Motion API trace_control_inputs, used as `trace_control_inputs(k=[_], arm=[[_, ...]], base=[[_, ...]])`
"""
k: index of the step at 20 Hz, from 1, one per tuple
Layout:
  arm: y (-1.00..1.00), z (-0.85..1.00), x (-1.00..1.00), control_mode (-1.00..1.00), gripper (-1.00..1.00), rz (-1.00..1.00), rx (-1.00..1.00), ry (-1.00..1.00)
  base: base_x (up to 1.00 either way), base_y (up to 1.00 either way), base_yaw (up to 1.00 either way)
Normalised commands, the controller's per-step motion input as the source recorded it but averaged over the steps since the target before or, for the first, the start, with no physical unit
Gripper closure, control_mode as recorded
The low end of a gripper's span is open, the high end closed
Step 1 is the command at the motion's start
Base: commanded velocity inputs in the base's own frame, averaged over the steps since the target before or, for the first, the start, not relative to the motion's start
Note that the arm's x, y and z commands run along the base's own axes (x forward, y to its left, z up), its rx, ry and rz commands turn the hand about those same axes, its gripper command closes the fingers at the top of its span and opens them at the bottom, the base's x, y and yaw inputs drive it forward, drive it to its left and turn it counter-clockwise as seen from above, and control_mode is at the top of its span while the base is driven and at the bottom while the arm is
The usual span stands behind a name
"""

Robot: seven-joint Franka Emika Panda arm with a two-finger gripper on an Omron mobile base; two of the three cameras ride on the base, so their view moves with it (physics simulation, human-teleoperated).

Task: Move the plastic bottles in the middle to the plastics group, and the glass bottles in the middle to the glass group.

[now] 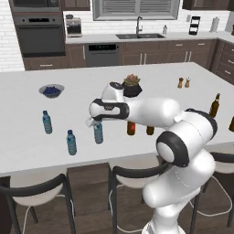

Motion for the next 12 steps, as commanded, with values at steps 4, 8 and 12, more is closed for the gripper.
trace_control_inputs(k=[4,8,12], arm=[[0.71,0.0,0.0,-1.0,1.0,0.25,0.0,0.01],[0.29,0.0,0.0,-1.0,1.0,0.15,0.0,0.0],[0.23,0.0,0.05,-1.0,1.0,0.07,0.0,0.0]], base=[[0.0,0.0,0.0],[0.0,0.0,0.0],[0.0,0.0,0.0]])
